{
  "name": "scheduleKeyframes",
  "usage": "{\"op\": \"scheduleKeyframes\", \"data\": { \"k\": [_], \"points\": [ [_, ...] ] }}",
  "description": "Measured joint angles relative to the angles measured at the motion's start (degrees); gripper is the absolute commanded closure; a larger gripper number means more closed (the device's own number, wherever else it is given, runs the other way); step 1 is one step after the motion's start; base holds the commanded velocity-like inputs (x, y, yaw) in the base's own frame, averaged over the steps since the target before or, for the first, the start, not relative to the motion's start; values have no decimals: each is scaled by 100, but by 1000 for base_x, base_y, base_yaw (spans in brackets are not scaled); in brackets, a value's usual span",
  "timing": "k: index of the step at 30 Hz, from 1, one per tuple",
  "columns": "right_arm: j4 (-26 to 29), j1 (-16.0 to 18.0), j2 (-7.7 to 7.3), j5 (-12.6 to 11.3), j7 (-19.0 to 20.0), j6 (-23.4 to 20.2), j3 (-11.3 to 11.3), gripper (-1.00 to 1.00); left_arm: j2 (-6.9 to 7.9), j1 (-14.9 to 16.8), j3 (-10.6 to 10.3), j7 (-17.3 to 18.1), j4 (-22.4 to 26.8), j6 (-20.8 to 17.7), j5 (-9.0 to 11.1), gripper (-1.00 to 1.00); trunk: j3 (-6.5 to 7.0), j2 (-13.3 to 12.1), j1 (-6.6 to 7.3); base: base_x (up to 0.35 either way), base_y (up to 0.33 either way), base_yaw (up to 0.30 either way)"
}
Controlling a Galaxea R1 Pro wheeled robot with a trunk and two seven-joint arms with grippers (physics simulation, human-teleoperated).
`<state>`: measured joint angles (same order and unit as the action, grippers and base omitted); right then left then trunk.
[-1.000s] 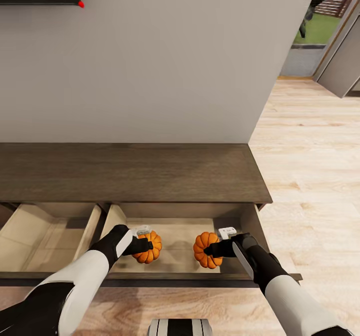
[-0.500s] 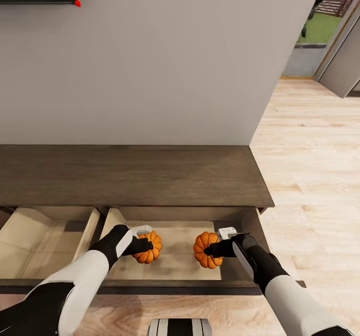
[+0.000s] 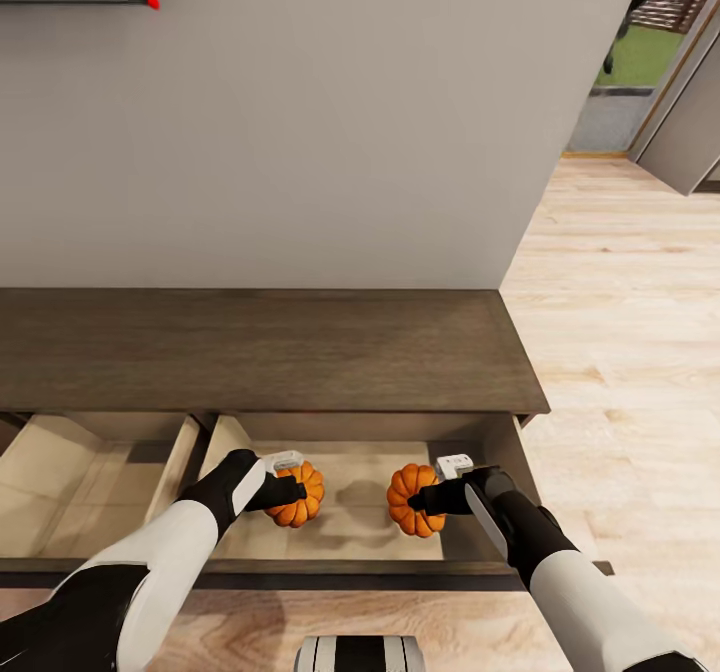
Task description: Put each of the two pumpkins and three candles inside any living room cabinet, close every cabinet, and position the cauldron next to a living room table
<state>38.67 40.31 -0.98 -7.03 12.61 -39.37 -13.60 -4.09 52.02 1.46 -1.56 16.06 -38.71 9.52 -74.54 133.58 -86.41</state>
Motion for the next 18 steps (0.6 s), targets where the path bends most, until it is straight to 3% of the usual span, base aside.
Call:
{"op": "scheduleKeyframes", "data": {
  "k": [5,18],
  "points": [
    [-1,0,2,-2,0,0,-1,100,-2,-1,-2,0,0,1,2,100,-90,201,-110,0,0,0],
    [0,0,6,0,0,0,-4,100,3,1,-1,0,0,1,4,100,-139,202,-110,0,0,0]
  ]
}}
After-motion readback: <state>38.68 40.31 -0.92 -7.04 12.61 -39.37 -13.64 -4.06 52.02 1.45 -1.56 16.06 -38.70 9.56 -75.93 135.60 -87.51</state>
